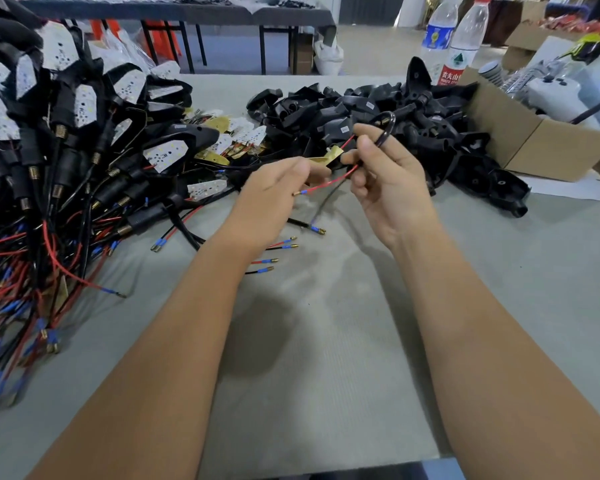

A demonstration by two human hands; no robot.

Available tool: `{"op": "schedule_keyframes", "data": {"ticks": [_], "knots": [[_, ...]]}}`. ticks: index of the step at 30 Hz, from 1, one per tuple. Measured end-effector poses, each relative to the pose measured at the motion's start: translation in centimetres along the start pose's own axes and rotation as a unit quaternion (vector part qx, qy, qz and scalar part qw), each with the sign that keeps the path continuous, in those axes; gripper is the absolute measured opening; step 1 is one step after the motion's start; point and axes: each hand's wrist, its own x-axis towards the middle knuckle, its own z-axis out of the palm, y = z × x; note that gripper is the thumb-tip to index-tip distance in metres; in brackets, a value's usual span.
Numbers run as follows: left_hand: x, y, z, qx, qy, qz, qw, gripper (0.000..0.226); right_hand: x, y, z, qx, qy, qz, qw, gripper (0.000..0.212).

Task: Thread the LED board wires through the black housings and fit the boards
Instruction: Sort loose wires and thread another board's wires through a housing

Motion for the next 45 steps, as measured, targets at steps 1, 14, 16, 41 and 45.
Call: {"op": "schedule_keyframes", "data": {"ticks": [1, 14, 16, 41, 45], "knots": [[-0.1, 0.4, 0.0, -0.032, -0.036, -0.022, 0.999, 0.036, -0.1, 0.1, 0.2, -0.008, -0.002, 0.001, 1.0, 0.015], [0.0, -0.6, -0.4, 0.106, 0.024, 0.071, 0.992, 0.021, -0.5, -0.8, 0.8, 0.07, -0.073, 0.034, 0.994, 0.03], [-0.1, -0.8, -0.6, 0.125, 0.048, 0.086, 0.987, 0.017, -0.6, -0.8, 0.9, 0.094, -0.087, 0.027, 0.991, 0.029], [0.0, -3.3, -0.7, 0.242, 0.01, -0.025, 0.97, 0.019, 1.4, 0.7, -1.5, -0.005, 0.271, -0.071, 0.96, 0.024], [0.0, -3.2, -0.3, 0.284, -0.001, -0.02, 0.959, 0.019, 2.2, 0.2, -2.8, -0.16, 0.277, -0.045, 0.947, 0.028]]}}
